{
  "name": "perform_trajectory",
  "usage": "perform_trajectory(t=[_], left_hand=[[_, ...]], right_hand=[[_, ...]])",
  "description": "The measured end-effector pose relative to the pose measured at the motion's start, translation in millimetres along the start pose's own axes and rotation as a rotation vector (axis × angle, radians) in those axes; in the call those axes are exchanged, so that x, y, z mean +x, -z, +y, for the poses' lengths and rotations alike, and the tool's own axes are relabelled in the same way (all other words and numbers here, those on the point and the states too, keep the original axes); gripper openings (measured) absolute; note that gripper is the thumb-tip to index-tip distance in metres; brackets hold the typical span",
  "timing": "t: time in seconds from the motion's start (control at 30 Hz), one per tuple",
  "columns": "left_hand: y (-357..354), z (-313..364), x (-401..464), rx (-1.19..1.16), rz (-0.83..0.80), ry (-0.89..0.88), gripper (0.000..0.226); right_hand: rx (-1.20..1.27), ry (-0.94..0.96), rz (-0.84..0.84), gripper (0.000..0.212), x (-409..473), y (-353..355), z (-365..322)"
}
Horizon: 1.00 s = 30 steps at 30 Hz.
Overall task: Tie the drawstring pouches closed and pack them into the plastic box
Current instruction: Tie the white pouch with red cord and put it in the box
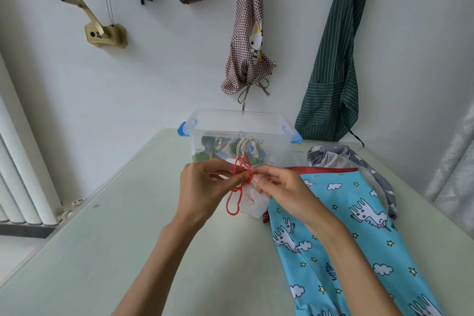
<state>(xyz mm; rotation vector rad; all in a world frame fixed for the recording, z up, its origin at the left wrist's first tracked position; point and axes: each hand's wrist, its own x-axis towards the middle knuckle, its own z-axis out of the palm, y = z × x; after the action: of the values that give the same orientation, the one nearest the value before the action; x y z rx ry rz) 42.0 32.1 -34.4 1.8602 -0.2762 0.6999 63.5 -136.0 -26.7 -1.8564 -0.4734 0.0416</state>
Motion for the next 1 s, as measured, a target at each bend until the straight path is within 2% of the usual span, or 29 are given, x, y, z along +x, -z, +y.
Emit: perform_trajectory(t=[0.17,0.3,0.4,0.57,0.7,0.8,0.9,1.0], left_hand=[[-1.5,1.7,0.0,-0.097,-0.052,-0.023,0.015],[-2.4,2.0,0.2,-0.151,-0.083,-0.005,0.019],[-2.5,2.4,1.7,-0.188,-0.077,0.036,0.018],[0.2,6.3,5.8,-0.152,-0.02,0.072,0.011],[7.3,10.6,11.2,-0.203,0.039,0.19,0.005],[12.2,8.3,15.3,-0.188,-0.005,0.282,0.004],[15.1,5.9,17.7,-0.195,-0.047,0.363,0.005],[16.9,-2.5,15.5,-0.17,-0.093,0.423,0.005]], right_hand=[[0.136,0.037,-0.053,0.027,-0.9,2.2,1.8],[0.094,0.071,-0.003,0.023,-0.1,3.8,4.2],[-0.069,0.135,0.101,0.014,-1.7,3.5,0.2],[-0.643,0.328,0.345,0.013,-0.4,-13.3,-7.7],[-0.792,0.407,0.578,0.02,2.4,-7.6,0.1],[-0.854,0.415,0.588,0.028,4.8,-2.2,7.4],[-0.906,0.428,0.597,0.026,3.7,-1.8,9.1],[-0.808,0.25,0.444,0.018,2.0,-4.9,12.6]])
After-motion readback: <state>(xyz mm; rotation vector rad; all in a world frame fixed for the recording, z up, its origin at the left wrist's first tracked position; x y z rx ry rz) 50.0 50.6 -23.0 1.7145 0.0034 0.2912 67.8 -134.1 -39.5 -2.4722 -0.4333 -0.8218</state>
